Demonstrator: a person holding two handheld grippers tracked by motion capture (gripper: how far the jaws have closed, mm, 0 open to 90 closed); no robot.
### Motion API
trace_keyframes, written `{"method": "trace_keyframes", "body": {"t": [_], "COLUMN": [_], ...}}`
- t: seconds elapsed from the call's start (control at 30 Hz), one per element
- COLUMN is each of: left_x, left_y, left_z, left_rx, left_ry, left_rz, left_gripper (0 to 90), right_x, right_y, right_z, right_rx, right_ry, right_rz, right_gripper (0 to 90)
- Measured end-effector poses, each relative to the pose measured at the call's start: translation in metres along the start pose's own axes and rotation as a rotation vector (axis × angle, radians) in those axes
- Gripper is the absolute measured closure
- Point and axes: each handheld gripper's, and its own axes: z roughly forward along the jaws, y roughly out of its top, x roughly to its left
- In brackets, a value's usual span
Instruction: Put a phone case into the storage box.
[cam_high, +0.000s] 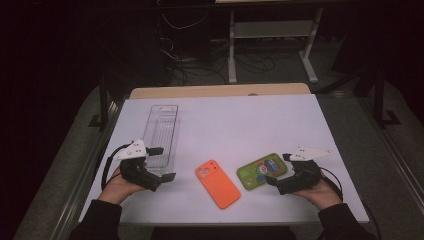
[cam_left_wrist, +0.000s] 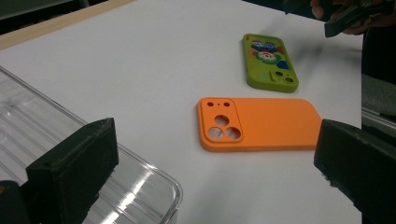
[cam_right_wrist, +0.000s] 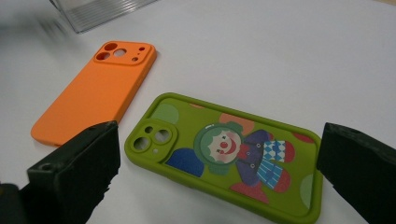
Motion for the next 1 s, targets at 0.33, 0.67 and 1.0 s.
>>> {"method": "trace_keyframes", "body": {"t": [0.33, 0.67, 1.0], "left_x": [-0.002, -0.001, -0.002], "left_y": [0.0, 0.001, 0.0], "left_z": [0.002, 0.002, 0.006], "left_rx": [0.001, 0.002, 0.01], "left_ry": [0.004, 0.017, 0.019], "left_rz": [-0.013, 0.001, 0.016], "left_gripper": [0.0, 0.0, 0.0], "right_x": [0.0, -0.001, 0.003], "right_y": [-0.001, 0.01, 0.022], "right_z": [-0.001, 0.0, 0.002], "right_rx": [0.011, 0.029, 0.042], "right_ry": [-0.012, -0.076, -0.105], "right_rz": [0.007, 0.055, 0.07], "right_gripper": [0.0, 0.0, 0.0]}}
